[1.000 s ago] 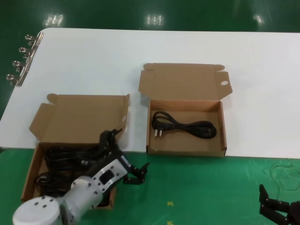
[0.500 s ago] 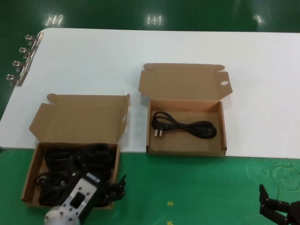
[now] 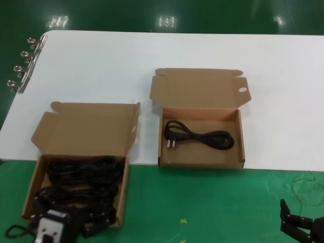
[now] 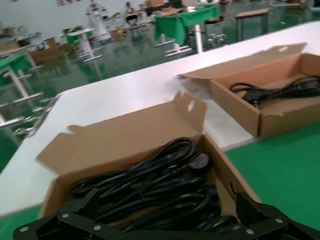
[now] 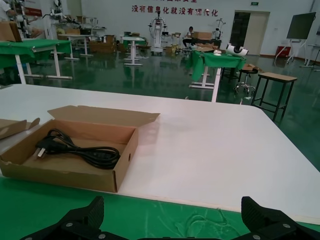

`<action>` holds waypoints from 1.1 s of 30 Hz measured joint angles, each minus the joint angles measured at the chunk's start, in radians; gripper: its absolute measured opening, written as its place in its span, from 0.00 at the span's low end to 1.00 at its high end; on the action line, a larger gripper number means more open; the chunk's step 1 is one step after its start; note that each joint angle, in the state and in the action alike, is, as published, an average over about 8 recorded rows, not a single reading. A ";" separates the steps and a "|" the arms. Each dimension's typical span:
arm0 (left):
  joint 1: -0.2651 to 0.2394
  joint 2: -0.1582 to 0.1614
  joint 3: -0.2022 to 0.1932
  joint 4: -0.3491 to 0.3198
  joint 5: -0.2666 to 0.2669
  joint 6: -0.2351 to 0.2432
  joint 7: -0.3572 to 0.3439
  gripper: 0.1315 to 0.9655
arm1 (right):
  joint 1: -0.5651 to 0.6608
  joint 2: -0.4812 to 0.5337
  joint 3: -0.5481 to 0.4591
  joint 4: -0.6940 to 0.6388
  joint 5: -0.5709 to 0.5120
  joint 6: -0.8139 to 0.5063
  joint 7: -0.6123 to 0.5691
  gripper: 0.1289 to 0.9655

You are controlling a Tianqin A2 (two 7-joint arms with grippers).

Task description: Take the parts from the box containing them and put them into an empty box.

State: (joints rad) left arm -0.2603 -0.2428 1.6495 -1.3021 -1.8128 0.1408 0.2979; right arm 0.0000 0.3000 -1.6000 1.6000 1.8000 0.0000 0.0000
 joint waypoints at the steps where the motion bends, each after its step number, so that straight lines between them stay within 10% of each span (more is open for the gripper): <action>1: 0.018 -0.004 -0.003 -0.020 0.001 -0.009 -0.020 1.00 | 0.000 0.000 0.000 0.000 0.000 0.000 0.000 1.00; 13: 0.203 -0.045 -0.039 -0.232 0.010 -0.110 -0.233 1.00 | 0.000 0.000 0.000 0.000 0.000 0.000 0.000 1.00; 33: 0.215 -0.047 -0.041 -0.246 0.011 -0.116 -0.246 1.00 | 0.000 0.000 0.000 0.000 0.000 0.000 0.000 1.00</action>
State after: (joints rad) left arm -0.0455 -0.2900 1.6086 -1.5481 -1.8022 0.0245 0.0518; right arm 0.0000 0.3000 -1.6000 1.6000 1.8000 0.0000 0.0000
